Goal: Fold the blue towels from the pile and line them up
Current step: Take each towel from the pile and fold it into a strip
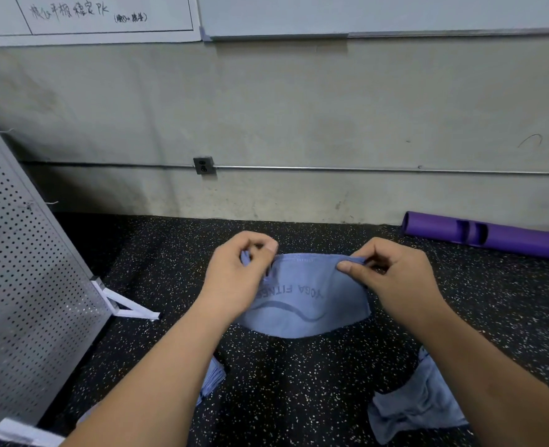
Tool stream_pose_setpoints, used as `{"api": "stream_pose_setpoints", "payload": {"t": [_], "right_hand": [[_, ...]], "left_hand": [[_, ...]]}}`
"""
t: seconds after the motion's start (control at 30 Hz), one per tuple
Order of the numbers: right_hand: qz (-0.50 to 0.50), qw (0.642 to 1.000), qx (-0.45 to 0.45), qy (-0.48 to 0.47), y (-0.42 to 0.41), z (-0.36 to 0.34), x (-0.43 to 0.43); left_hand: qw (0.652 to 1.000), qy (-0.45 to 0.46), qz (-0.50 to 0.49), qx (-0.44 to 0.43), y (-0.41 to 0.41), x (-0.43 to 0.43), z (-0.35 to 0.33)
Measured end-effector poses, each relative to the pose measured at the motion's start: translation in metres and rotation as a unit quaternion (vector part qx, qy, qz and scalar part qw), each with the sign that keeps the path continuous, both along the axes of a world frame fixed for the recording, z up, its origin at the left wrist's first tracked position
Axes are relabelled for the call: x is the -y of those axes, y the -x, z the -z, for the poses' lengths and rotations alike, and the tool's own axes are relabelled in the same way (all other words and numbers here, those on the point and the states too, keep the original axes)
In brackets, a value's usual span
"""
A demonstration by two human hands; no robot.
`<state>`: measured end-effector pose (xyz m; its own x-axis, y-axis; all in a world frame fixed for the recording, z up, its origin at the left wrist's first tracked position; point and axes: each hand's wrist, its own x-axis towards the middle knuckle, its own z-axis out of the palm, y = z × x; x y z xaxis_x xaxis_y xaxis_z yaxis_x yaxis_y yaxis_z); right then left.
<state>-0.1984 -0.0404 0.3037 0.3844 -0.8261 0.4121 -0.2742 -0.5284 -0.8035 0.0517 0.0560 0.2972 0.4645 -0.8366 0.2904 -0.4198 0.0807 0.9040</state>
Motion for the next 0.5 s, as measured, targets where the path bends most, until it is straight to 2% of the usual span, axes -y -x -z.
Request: {"api": "stream_pose_setpoints", "payload": {"t": [0.1,0.17,0.27,0.5], "right_hand": [[-0.033,0.999,-0.020,0.022,-0.005,0.000,-0.008],[-0.061,0.997,-0.019,0.033,-0.009,0.000,-0.012],[-0.075,0.997,-0.019,0.024,-0.012,0.001,-0.016],[-0.106,0.993,-0.055,-0.011,-0.007,0.005,-0.012]], "left_hand": [[0.987,0.020,0.086,0.137,0.010,-0.003,0.000],[0.975,0.006,0.148,0.167,0.018,-0.003,-0.002],[0.961,-0.065,0.215,0.161,0.027,-0.002,0.004],[0.979,-0.072,0.135,0.135,0.032,0.000,0.013]]}}
